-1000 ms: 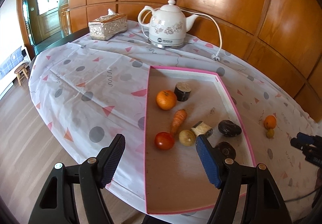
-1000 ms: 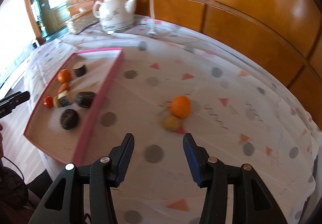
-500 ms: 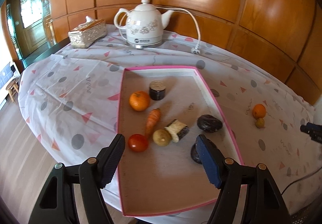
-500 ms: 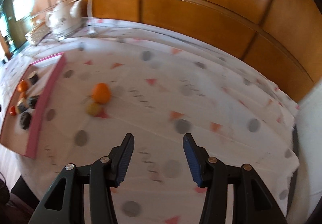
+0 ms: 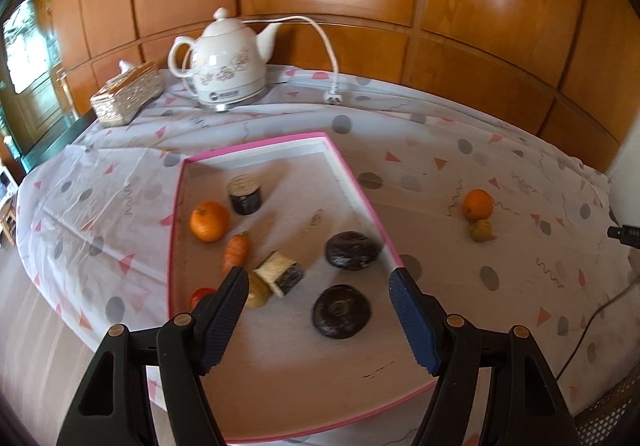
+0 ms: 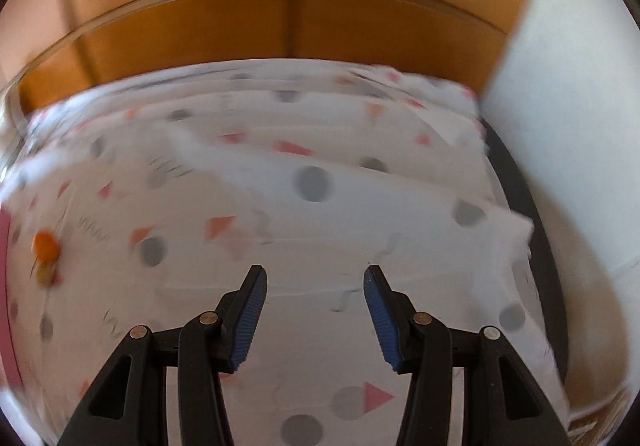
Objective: Organize fruits
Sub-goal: 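Move the left tool to the small yellow potato beside the mandarin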
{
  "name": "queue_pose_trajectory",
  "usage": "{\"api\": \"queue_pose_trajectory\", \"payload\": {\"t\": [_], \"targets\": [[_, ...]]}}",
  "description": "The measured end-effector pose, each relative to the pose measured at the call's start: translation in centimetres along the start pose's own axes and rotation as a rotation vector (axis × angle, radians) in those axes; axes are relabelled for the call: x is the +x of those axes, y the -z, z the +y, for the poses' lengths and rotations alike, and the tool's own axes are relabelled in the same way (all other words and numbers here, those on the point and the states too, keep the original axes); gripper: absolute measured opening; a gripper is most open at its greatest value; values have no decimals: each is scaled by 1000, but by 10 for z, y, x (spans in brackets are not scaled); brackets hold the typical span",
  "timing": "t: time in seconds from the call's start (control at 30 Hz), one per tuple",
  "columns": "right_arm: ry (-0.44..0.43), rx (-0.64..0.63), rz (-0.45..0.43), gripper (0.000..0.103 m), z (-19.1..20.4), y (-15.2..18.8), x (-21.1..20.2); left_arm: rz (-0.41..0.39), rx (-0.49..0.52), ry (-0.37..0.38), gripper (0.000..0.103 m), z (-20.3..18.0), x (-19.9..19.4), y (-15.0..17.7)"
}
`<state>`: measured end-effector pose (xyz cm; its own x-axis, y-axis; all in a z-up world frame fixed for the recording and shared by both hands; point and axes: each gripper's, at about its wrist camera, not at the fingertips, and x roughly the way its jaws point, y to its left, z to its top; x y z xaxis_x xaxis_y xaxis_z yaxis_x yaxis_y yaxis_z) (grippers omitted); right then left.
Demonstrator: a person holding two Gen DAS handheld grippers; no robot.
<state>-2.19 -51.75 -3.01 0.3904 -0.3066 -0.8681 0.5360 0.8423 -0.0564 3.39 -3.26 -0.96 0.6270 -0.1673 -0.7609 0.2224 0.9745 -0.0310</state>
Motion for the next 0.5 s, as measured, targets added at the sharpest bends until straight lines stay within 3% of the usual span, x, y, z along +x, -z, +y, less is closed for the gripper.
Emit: {"api": "queue_pose_trajectory", "payload": {"t": [0.3, 0.5], "targets": [[54, 319, -1, 51, -68, 0, 3, 5, 79, 42, 73, -36, 7, -8], [74, 439, -10, 51, -94, 3, 2, 19, 129, 75, 73, -61, 15, -10]]}}
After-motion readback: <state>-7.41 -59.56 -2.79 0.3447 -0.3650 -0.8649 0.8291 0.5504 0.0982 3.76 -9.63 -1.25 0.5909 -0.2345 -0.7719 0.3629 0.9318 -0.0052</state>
